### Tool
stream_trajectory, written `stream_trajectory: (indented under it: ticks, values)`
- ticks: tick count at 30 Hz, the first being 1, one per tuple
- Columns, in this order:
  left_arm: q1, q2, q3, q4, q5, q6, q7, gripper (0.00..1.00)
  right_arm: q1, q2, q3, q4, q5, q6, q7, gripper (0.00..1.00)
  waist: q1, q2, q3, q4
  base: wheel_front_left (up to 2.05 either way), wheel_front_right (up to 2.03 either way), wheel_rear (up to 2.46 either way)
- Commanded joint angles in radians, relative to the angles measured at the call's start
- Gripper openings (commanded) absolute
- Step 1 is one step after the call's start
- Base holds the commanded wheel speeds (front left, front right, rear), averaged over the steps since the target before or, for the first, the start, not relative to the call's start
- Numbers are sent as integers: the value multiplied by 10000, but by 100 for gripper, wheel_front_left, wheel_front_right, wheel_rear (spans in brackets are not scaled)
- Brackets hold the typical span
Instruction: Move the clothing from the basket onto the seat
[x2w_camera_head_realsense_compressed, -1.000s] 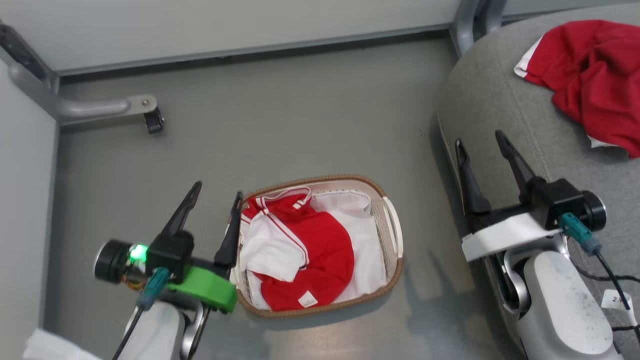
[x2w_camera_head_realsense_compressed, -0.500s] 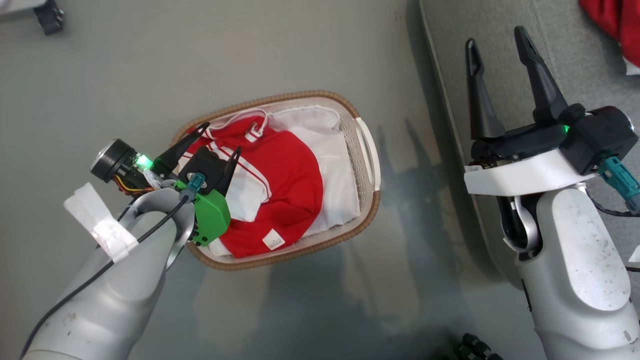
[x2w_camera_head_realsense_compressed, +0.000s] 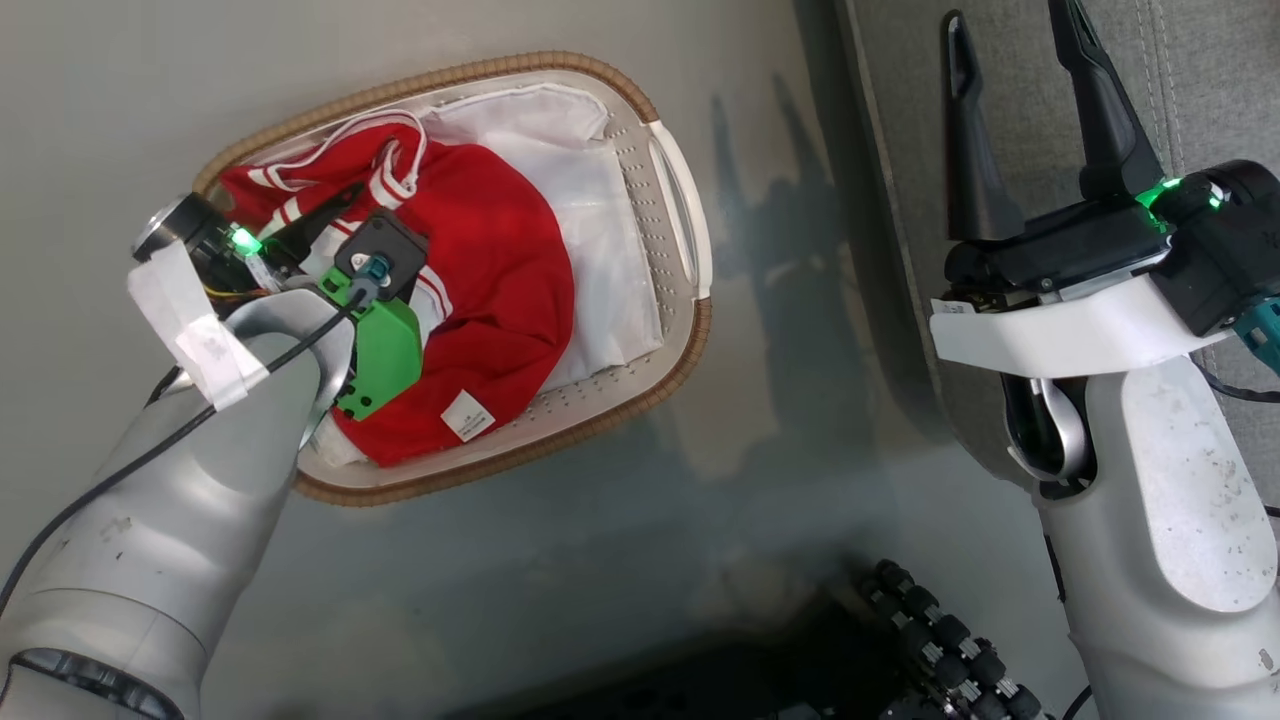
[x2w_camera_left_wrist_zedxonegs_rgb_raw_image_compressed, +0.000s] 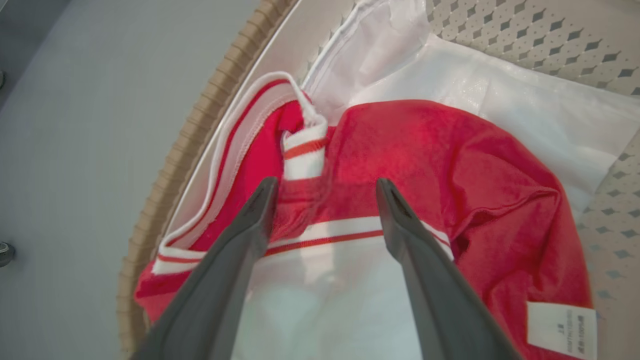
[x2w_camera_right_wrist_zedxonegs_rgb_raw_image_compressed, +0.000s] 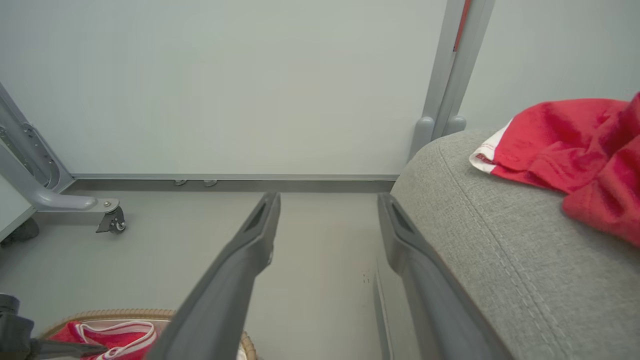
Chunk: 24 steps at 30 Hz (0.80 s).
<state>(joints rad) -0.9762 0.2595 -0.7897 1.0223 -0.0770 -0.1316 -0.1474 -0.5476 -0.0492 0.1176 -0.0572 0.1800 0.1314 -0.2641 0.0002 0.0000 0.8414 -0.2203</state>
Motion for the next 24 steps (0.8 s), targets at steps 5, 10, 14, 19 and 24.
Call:
stream_trajectory:
  ticks: [5, 10, 14, 19, 24]
  values:
    - [-491, -106, 155, 705, -286, 100, -305, 57, -133, -24, -62, -9, 16, -14, -5, 100, -2, 0, 343, -289, 0, 0, 0]
    - [-608, -174, 213, 1084, -424, 281, -713, 0, -108, -26, -105, 87, -47, -14, -4, 100, -2, 0, 205, -241, 0, 0, 0]
    - [-329, -318, 182, 1231, -543, 248, -978, 0, -25, -27, -117, 211, -123, -14, -4, 100, -2, 0, -61, -96, 0, 0, 0]
    - [208, -377, 72, 763, -558, 271, -1186, 0, 174, -30, -193, 493, -231, -14, -4, 100, -2, 0, -680, 216, 0, 0, 0]
    - [1132, -127, 268, -926, -766, 376, -1180, 0, 473, -32, -465, 930, -371, -14, -4, 100, -2, 0, -1651, 664, 0, 0, 0]
